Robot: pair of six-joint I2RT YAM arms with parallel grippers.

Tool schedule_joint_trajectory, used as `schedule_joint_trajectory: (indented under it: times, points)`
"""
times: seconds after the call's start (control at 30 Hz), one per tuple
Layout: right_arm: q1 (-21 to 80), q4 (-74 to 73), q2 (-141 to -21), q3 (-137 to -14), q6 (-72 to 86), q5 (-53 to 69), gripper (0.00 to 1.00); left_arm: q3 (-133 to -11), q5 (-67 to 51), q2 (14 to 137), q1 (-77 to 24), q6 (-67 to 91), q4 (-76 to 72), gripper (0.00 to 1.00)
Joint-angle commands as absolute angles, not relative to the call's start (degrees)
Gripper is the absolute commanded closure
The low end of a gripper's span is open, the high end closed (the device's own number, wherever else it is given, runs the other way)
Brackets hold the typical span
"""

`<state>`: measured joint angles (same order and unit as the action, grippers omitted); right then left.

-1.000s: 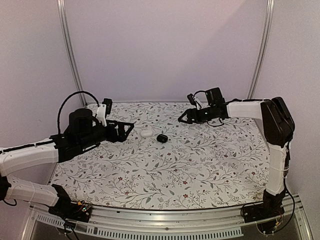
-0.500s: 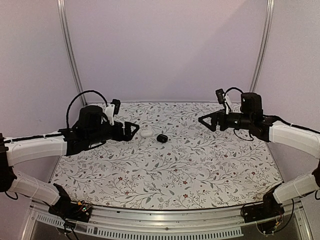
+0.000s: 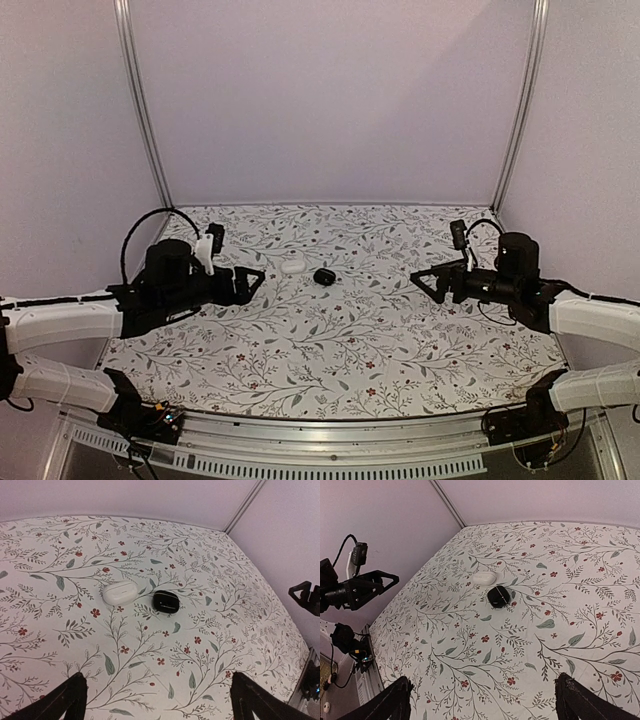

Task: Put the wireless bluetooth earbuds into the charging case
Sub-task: Reset both arms

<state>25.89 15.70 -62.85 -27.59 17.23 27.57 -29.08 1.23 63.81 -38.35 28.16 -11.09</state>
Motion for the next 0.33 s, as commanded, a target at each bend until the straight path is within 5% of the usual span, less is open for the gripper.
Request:
schedule_joint_trajectory:
  times: [0.0, 0.3]
  points:
    - [26.04, 21.38, -63.68, -26.12, 19.33, 27.87, 0.01, -27.44, 4.14, 62.60, -38.48, 29.54, -12.25, 0.00]
    - [26.08, 22.59, -64.50, -26.16, 19.13, 27.26, 0.01, -26.92, 6.19, 60.92, -38.45, 30.25, -11.44, 0.00]
